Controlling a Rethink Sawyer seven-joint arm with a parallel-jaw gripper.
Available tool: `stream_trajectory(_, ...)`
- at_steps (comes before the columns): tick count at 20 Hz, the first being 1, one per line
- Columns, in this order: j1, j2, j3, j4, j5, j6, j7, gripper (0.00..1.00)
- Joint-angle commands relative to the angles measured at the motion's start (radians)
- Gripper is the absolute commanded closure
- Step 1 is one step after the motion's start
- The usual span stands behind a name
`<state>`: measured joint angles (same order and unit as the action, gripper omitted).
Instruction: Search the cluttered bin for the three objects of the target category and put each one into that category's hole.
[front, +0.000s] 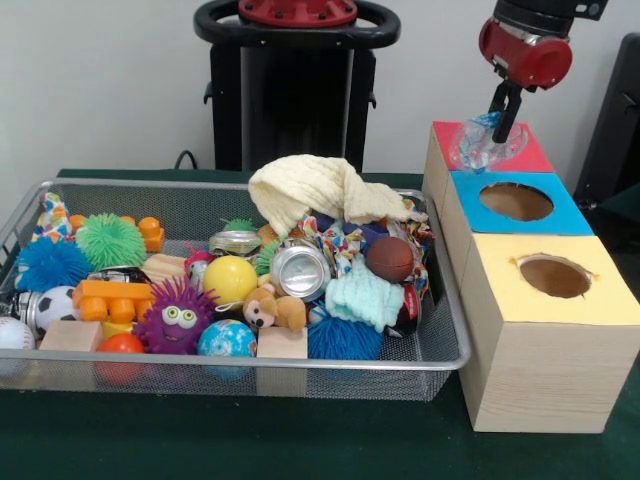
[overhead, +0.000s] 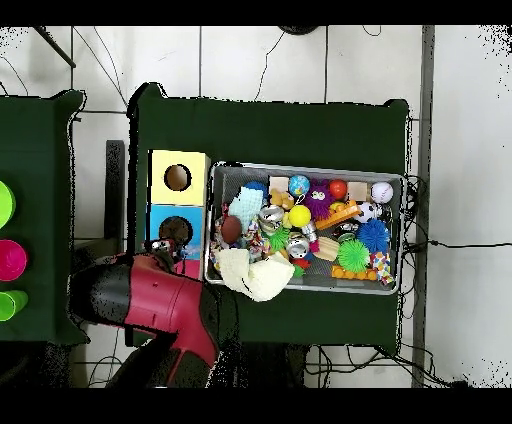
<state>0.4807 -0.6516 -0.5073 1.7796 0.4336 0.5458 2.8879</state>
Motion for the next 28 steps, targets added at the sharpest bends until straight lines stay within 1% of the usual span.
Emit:
stream_trajectory(1, -0.003, 0.039, 0.028, 0.006, 0.06, 0.079, 0.266, 1.0)
stream_trajectory(8, -0.014, 0.06, 0.041, 0.015, 0.081, 0.028, 0.245, 1.0)
stream_trajectory(11, -0.029, 0.071, 0.064, 0.029, 0.107, -0.045, 0.236, 1.0)
stream_trajectory(13, -0.046, 0.069, 0.08, 0.036, 0.124, -0.072, 0.221, 1.0)
stream_trajectory(16, -0.047, 0.08, 0.083, 0.026, 0.139, -0.081, 0.219, 1.0)
stream_trajectory(20, -0.03, 0.109, 0.078, 0.006, 0.161, -0.085, 0.235, 1.0)
stream_trajectory(23, -0.024, 0.113, 0.073, 0.008, 0.169, -0.088, 0.231, 1.0)
stream_trajectory(28, 0.009, 0.135, 0.048, -0.024, 0.185, -0.05, 0.266, 1.0)
